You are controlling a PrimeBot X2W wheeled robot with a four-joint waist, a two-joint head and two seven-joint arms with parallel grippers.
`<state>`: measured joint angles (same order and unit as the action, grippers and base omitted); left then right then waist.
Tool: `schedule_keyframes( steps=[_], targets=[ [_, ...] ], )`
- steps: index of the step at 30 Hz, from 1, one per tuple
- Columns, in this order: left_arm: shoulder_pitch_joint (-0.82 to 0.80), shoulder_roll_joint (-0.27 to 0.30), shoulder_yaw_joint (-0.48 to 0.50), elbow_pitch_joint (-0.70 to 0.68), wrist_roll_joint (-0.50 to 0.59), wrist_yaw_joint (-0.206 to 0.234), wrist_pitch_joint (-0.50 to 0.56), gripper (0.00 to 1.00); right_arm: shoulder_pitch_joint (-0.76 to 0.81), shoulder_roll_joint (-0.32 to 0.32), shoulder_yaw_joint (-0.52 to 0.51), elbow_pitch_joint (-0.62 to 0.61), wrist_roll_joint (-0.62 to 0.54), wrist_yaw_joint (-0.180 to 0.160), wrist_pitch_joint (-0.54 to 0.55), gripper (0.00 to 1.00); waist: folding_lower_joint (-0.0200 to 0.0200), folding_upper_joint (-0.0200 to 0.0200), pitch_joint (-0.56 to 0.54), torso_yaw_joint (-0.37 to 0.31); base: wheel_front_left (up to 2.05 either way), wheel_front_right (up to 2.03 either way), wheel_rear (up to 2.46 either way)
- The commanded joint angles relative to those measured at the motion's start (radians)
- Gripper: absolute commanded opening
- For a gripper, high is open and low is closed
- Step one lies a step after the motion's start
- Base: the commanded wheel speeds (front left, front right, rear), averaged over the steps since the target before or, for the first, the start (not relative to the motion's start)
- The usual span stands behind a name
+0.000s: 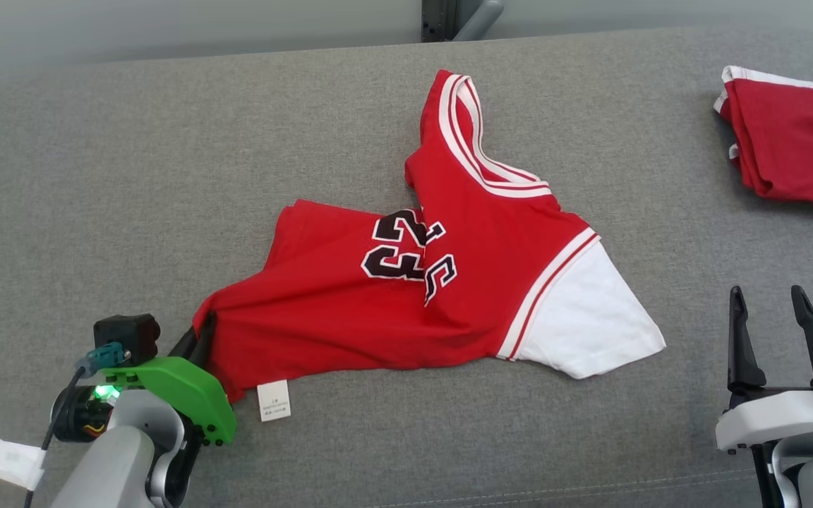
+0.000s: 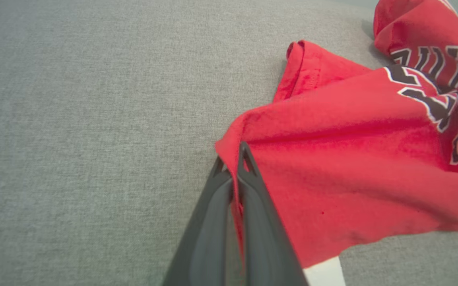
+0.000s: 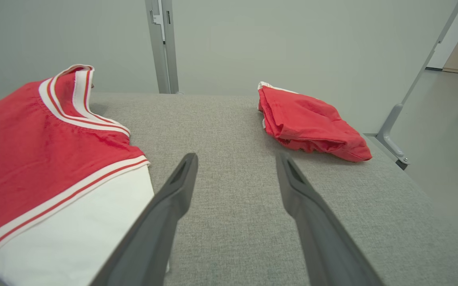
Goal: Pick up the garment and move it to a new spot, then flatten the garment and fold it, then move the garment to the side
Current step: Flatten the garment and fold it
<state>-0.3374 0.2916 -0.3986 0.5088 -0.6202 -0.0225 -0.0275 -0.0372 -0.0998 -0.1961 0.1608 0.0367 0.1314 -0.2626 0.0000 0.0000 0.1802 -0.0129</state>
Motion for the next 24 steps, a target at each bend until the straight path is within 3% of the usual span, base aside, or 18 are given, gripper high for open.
schedule_keyframes(
  steps=[1,2,4,7,9,11,13,19,24],
  targets=[
    [-0.027,0.012,-0.001,0.028,0.000,-0.009,0.000,0.10,-0.013,-0.003,0.001,0.004,0.006,-0.002,-0.003,1.00,0.0000,0.0000,0.018,-0.021,0.00,0.00,0.00],
    [-0.032,0.017,-0.004,0.045,0.008,-0.012,-0.008,0.30,-0.013,-0.004,0.001,0.005,0.007,-0.002,-0.003,1.00,0.0000,0.0000,0.021,-0.025,0.00,0.00,0.00],
    [-0.041,0.025,-0.007,0.078,0.023,-0.014,-0.036,0.97,-0.010,-0.007,-0.001,0.008,0.007,-0.002,-0.003,1.00,0.0000,0.0000,0.026,-0.033,0.00,0.00,0.00],
    [-0.050,0.029,-0.008,0.108,0.038,-0.021,-0.083,1.00,-0.005,-0.008,-0.006,0.009,0.009,-0.002,-0.003,1.00,0.0000,0.0000,0.030,-0.038,0.00,0.00,0.00],
    [-0.053,0.025,-0.006,0.141,0.040,-0.027,-0.125,0.91,0.001,-0.007,-0.008,0.010,0.010,-0.002,-0.003,1.00,0.0000,0.0000,0.030,-0.041,0.00,0.00,0.00],
    [-0.060,0.019,-0.005,0.171,0.041,-0.029,-0.161,1.00,0.004,-0.005,-0.010,0.011,0.009,-0.002,-0.003,1.00,0.0000,0.0000,0.028,-0.041,0.00,0.00,0.00],
    [-0.058,0.012,-0.002,0.199,0.042,-0.027,-0.184,1.00,0.009,-0.002,-0.011,0.014,0.007,-0.002,-0.003,1.00,0.0000,0.0000,0.020,-0.039,0.00,0.00,0.00],
    [0.004,0.014,0.044,0.195,0.042,0.010,-0.231,1.00,0.022,0.002,-0.019,0.014,0.002,-0.002,-0.003,1.00,0.0000,0.0000,-0.025,-0.025,0.00,0.00,0.00],
    [0.109,0.017,0.100,0.086,0.050,0.061,-0.237,1.00,0.049,0.006,-0.030,0.015,-0.005,-0.002,-0.003,1.00,0.0000,0.0000,-0.076,0.001,0.00,0.00,0.00]
  ],
)
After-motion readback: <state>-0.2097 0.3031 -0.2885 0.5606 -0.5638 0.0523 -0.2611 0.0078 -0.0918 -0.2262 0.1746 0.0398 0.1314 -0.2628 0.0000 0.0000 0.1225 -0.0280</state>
